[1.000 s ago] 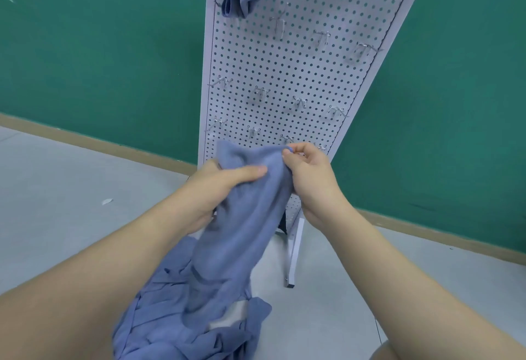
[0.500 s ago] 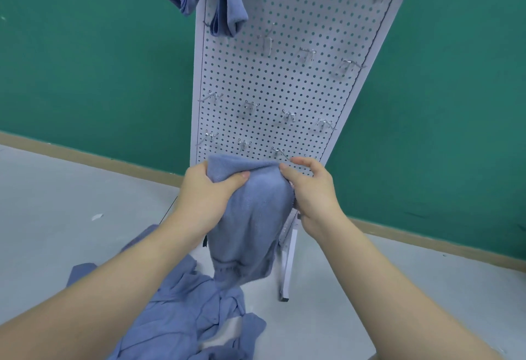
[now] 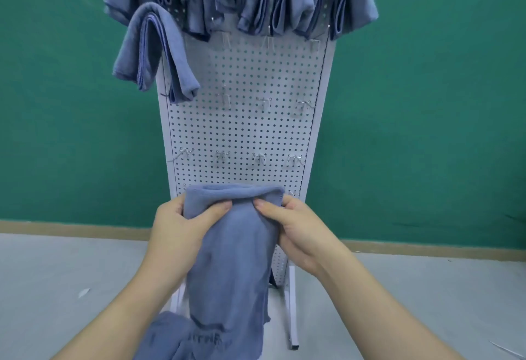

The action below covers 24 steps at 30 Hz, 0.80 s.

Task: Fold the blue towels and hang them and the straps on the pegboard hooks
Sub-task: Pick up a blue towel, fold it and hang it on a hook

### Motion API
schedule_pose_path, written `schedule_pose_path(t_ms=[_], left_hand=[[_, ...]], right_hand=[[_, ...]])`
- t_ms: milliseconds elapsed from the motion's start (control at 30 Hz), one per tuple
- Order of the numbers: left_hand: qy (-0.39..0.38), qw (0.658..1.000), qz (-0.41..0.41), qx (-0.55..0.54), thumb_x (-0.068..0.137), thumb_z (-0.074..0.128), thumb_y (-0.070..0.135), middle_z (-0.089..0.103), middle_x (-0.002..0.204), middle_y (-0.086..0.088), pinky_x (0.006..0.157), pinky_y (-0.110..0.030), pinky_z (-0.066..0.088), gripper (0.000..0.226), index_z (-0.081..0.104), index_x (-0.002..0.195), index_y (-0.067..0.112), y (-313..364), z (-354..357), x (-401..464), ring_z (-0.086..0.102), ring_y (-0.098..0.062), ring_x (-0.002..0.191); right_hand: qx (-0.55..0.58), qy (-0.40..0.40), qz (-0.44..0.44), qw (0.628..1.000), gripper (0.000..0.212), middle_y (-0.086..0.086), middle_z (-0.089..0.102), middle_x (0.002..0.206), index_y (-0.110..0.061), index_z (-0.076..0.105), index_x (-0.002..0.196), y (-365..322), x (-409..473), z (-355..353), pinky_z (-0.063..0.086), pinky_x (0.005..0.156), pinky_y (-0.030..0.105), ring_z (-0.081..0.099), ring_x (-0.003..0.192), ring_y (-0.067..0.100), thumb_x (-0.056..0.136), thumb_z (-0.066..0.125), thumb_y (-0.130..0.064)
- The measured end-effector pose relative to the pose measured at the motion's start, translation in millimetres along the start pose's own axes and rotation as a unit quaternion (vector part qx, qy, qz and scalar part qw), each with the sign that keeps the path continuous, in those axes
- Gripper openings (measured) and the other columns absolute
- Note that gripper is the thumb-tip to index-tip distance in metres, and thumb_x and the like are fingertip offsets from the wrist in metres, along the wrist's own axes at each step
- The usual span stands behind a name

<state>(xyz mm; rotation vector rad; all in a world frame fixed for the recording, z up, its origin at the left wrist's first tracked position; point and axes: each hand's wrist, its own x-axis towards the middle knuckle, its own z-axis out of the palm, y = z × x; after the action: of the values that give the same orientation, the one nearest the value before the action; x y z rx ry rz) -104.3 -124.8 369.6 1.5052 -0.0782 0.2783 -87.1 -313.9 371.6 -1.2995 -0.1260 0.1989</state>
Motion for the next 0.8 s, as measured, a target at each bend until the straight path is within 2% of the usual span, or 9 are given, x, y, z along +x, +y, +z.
schedule_pose_path(t_ms=[100, 267, 333, 400, 467, 567, 700, 800], left_hand=[[-0.053, 0.998, -0.037, 0.015, 0.078, 0.09, 0.023, 0.081, 0.094, 0.0, 0.08, -0.04, 0.06, 0.027, 0.077, 0.099, 0.013, 1, 4, 3, 0.077, -0.018, 0.09], [-0.023, 0.999, 0.003, 0.04, 0.091, 0.076, 0.013, 0.079, 0.085, 0.002, 0.063, -0.022, 0.058, 0.004, 0.075, 0.094, 0.012, 1, 17, 2, 0.075, -0.008, 0.078], [-0.054, 0.998, 0.011, 0.031, 0.092, 0.075, 0.016, 0.08, 0.089, 0.006, 0.067, -0.022, 0.056, 0.007, 0.074, 0.098, 0.018, 5, 22, 2, 0.074, -0.004, 0.081], [-0.117, 0.992, -0.026, 0.037, 0.087, 0.079, 0.018, 0.08, 0.095, 0.01, 0.074, -0.027, 0.058, 0.017, 0.073, 0.103, 0.022, 6, 28, -1, 0.076, -0.007, 0.088], [-0.142, 0.987, -0.051, 0.05, 0.084, 0.082, 0.015, 0.081, 0.096, 0.007, 0.077, -0.031, 0.06, 0.019, 0.075, 0.102, 0.019, 1, 33, -6, 0.077, -0.013, 0.091], [-0.096, 0.993, -0.034, 0.052, 0.085, 0.081, 0.012, 0.08, 0.088, 0.004, 0.068, -0.025, 0.059, 0.011, 0.077, 0.095, 0.015, -4, 38, -8, 0.077, -0.014, 0.085], [-0.06, 0.998, -0.015, 0.033, 0.083, 0.084, 0.018, 0.08, 0.087, 0.008, 0.067, -0.028, 0.059, 0.016, 0.074, 0.095, 0.019, 2, 43, -5, 0.076, -0.01, 0.08], [-0.026, 1.0, 0.004, 0.016, 0.081, 0.086, 0.016, 0.079, 0.086, 0.011, 0.066, -0.023, 0.058, 0.019, 0.075, 0.096, 0.021, 4, 51, -6, 0.075, -0.005, 0.08]], right_hand=[[-0.029, 0.073, -0.077, 0.994, 0.026, 0.014, 0.077, 0.115, -0.003, 0.067, 0.123, -8, -2, -3, 0.059, 0.093, 0.037, 0.073, 0.109, 0.029, 0.099, 0.067, -0.011], [-0.08, 0.151, -0.173, 0.97, 0.014, 0.011, 0.079, 0.107, -0.011, 0.074, 0.111, -17, -8, -5, 0.057, 0.099, 0.052, 0.073, 0.107, 0.033, 0.099, 0.067, -0.01], [-0.067, 0.184, -0.203, 0.959, 0.011, 0.013, 0.078, 0.105, -0.015, 0.077, 0.105, -22, -11, -4, 0.056, 0.098, 0.057, 0.072, 0.106, 0.038, 0.099, 0.068, -0.014], [-0.042, 0.218, -0.227, 0.948, 0.009, 0.018, 0.076, 0.105, -0.017, 0.077, 0.098, -29, -15, -6, 0.055, 0.097, 0.06, 0.07, 0.106, 0.041, 0.1, 0.067, -0.016], [-0.031, 0.234, -0.24, 0.942, 0.011, 0.017, 0.077, 0.104, -0.016, 0.076, 0.096, -36, -19, -11, 0.056, 0.097, 0.057, 0.074, 0.1, 0.034, 0.1, 0.066, -0.015], [-0.043, 0.211, -0.216, 0.952, 0.01, 0.013, 0.079, 0.104, -0.012, 0.076, 0.101, -38, -25, -15, 0.058, 0.096, 0.054, 0.075, 0.104, 0.03, 0.099, 0.068, -0.016], [-0.101, 0.196, -0.183, 0.958, 0.014, 0.014, 0.079, 0.101, -0.008, 0.077, 0.1, -32, -27, -17, 0.059, 0.093, 0.055, 0.075, 0.101, 0.032, 0.097, 0.071, -0.021], [-0.146, 0.208, -0.187, 0.949, 0.017, 0.025, 0.074, 0.097, -0.006, 0.076, 0.092, -25, -23, -12, 0.058, 0.086, 0.057, 0.07, 0.084, 0.024, 0.096, 0.072, -0.022]])
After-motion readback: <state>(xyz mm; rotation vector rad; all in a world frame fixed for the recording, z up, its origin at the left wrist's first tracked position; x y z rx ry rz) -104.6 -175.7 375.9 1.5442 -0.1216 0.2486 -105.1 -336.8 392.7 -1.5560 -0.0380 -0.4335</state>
